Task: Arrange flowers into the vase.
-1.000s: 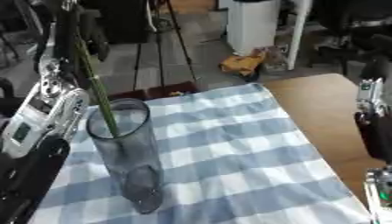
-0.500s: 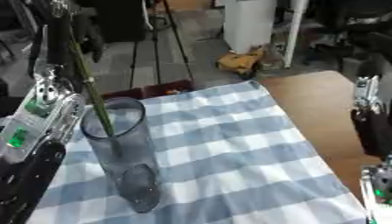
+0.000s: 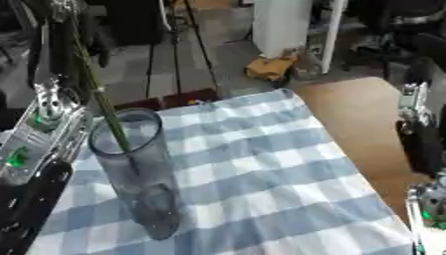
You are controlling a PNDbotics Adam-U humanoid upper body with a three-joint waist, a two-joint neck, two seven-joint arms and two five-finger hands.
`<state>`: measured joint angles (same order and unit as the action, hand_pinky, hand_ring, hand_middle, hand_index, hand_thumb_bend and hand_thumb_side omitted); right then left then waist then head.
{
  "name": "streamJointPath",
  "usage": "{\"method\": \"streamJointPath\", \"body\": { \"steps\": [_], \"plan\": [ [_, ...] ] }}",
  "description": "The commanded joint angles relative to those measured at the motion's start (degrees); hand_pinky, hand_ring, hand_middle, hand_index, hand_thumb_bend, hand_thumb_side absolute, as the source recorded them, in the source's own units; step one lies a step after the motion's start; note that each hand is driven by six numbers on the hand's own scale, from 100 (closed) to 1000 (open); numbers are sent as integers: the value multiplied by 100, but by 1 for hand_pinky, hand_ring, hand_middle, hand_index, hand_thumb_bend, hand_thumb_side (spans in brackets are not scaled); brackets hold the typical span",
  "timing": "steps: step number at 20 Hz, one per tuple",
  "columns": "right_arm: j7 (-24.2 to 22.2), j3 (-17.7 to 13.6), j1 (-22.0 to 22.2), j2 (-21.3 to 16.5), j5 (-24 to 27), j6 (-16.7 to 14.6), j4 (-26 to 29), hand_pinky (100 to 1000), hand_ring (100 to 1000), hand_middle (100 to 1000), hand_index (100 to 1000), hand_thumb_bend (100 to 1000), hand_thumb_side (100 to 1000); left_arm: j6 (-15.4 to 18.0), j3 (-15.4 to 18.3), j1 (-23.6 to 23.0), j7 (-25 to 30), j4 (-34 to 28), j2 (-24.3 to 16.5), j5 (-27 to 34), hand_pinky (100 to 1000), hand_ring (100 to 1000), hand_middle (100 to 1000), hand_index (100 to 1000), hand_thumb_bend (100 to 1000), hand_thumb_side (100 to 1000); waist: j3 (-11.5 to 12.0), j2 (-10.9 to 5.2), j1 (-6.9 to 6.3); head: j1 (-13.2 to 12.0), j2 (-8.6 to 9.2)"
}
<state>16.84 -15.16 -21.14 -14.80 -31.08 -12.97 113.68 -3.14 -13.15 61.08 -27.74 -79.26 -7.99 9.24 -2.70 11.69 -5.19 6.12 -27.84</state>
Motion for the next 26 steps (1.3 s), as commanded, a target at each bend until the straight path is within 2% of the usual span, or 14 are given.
{"method": "streamJointPath", "body": {
  "steps": [1,6,15,22,26],
  "plan": [
    [21,-23,-48,-72,40,-3,91,857,823,575,811,100,898,3,61,96,47,-12,-56,-67,100,232,222,150,347,877,13,-74,26,19,-58],
    [24,-27,-40,-82,42,3,91,857,824,574,811,100,900,-107,49,79,87,27,-96,-109,100,250,246,192,379,895,25,-68,15,41,-109],
    [47,-30,-38,-92,47,5,91,858,824,573,812,100,903,-281,30,50,272,60,-165,-461,100,323,320,235,362,897,45,-63,4,77,-140],
    [56,-40,-24,-96,42,20,91,857,825,573,812,100,906,-392,55,23,330,71,-267,-1057,104,334,335,253,345,899,65,-68,1,88,-137],
    [68,-44,-19,-96,40,24,91,857,825,572,812,100,907,-399,69,3,350,81,-319,-1313,107,340,345,296,328,901,68,-68,2,90,-118]
  ]
}}
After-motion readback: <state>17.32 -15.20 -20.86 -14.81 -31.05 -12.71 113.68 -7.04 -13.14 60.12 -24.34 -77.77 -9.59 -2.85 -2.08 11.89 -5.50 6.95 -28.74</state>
